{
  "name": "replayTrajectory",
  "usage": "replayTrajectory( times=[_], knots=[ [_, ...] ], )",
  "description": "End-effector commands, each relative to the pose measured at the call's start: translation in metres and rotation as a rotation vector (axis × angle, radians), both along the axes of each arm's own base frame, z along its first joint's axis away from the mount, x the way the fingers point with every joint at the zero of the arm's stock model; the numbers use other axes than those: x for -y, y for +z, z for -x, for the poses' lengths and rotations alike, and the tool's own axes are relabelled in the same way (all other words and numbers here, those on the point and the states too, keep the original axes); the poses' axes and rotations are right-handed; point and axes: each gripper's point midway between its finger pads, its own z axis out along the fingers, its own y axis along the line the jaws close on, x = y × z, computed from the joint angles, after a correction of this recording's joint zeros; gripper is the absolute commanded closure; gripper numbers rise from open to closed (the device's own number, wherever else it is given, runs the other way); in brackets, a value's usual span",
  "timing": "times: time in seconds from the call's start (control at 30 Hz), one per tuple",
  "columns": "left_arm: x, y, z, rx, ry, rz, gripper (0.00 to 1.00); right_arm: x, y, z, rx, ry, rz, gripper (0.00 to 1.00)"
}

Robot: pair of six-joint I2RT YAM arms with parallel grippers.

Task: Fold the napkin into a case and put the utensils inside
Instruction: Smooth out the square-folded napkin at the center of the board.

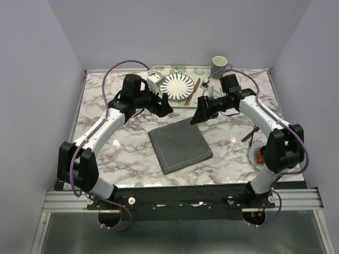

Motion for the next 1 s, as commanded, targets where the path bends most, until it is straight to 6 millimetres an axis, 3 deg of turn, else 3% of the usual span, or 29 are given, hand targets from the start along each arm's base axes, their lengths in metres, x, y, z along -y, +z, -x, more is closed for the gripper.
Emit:
replayTrajectory(
  times=[0.0,0.13,0.2,0.37,0.5,0.63,0.73,0.83,0.93,0.97],
  knots=[
    [0.025,-0.056,0.041,-0.422,-0.100,0.189,0.01,-0.006,-0.051,0.048,-0.318,0.009,-0.016,0.00],
    [0.029,-0.098,0.054,-0.639,-0.071,0.271,0.01,-0.002,-0.089,0.063,-0.449,-0.010,0.023,0.00],
    [0.025,-0.119,0.049,-0.701,-0.045,0.275,0.01,0.001,-0.106,0.066,-0.488,-0.017,0.054,0.00],
    [-0.004,-0.172,0.038,-0.828,0.088,0.268,0.01,0.013,-0.148,0.062,-0.541,-0.033,0.177,0.00],
    [-0.022,-0.188,0.038,-0.876,0.138,0.280,0.01,0.021,-0.168,0.045,-0.551,-0.053,0.245,0.00],
    [-0.032,-0.208,0.060,-0.965,0.186,0.276,0.01,0.018,-0.174,0.020,-0.509,-0.051,0.273,0.00],
    [-0.040,-0.208,0.070,-0.990,0.229,0.312,0.01,0.019,-0.178,0.010,-0.476,-0.019,0.288,0.00],
    [-0.042,-0.196,0.081,-0.978,0.212,0.332,0.01,0.018,-0.165,-0.004,-0.394,0.025,0.288,0.00],
    [-0.042,-0.169,0.086,-0.912,0.168,0.349,0.01,0.011,-0.124,0.003,-0.342,0.094,0.204,0.00],
    [-0.041,-0.159,0.083,-0.880,0.155,0.354,0.01,0.004,-0.091,0.010,-0.310,0.116,0.124,0.00]
  ],
)
